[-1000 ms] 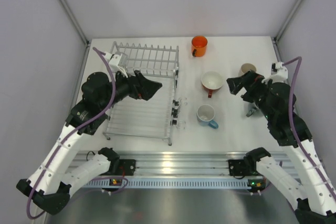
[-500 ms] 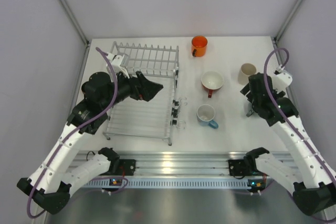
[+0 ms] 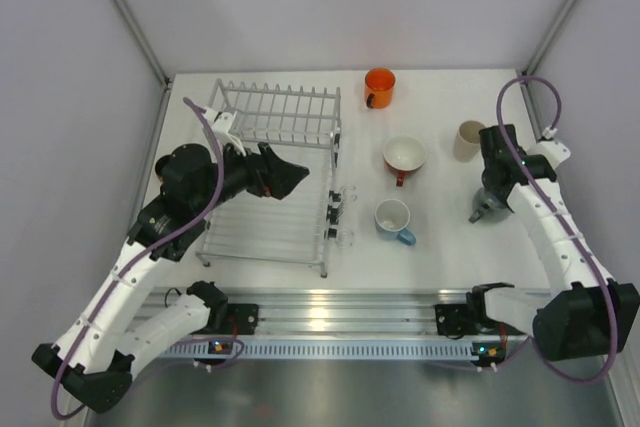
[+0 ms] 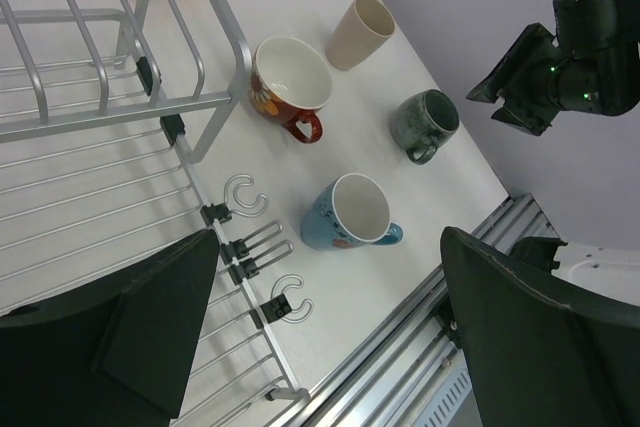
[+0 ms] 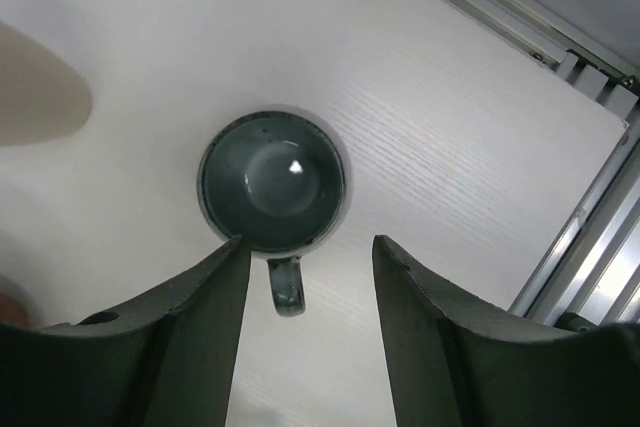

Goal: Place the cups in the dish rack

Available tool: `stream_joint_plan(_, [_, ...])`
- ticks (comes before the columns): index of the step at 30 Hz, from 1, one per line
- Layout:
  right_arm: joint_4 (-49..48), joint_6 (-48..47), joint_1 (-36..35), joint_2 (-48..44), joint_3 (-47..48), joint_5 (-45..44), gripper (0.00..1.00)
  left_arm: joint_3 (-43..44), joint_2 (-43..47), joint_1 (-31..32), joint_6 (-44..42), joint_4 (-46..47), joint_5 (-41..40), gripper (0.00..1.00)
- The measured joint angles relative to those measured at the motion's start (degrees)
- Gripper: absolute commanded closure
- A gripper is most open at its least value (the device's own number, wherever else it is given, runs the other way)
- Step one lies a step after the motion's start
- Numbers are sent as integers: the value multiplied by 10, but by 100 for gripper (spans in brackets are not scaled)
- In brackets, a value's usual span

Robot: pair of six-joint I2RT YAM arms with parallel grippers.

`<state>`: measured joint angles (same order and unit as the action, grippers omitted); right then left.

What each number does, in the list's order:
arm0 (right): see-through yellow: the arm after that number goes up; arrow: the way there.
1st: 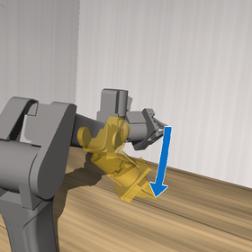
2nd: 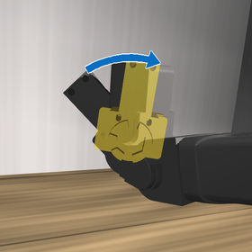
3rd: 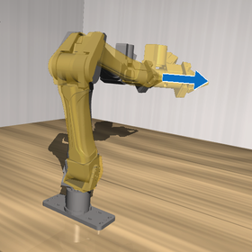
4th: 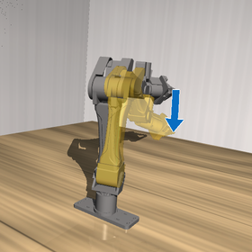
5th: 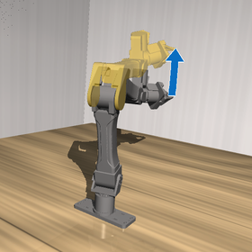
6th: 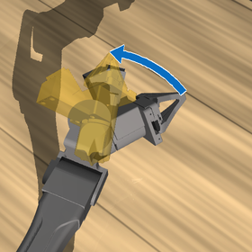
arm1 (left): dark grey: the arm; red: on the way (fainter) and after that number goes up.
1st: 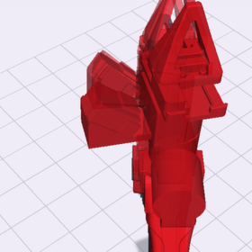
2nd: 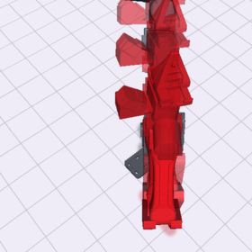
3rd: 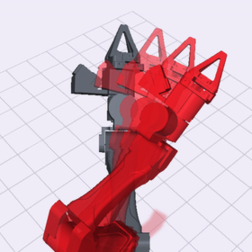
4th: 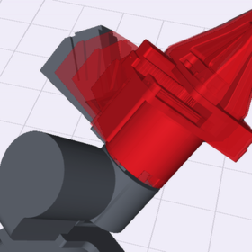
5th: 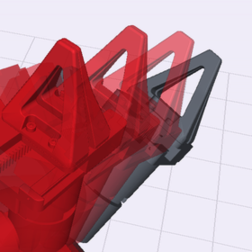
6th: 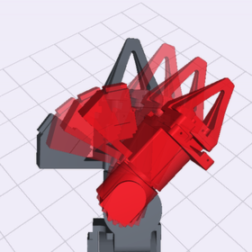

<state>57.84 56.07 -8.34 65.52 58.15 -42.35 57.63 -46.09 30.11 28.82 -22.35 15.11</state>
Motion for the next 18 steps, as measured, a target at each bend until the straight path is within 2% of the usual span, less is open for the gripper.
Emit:
stream_joint_plan(3, [-15,-11,37,0,-4,11,48,-2,5,0,0,0,-2,2])
stream_joint_plan(5, [-28,-25,56,0,-13,28,55,-3,7,0,0,0,-4,2])
stream_joint_plan(7, [-42,-37,66,0,-21,45,58,-5,7,0,0,0,-4,2])
stream_joint_plan(18, [-163,-101,70,-5,-61,123,52,-15,15,0,-2,0,-10,2])
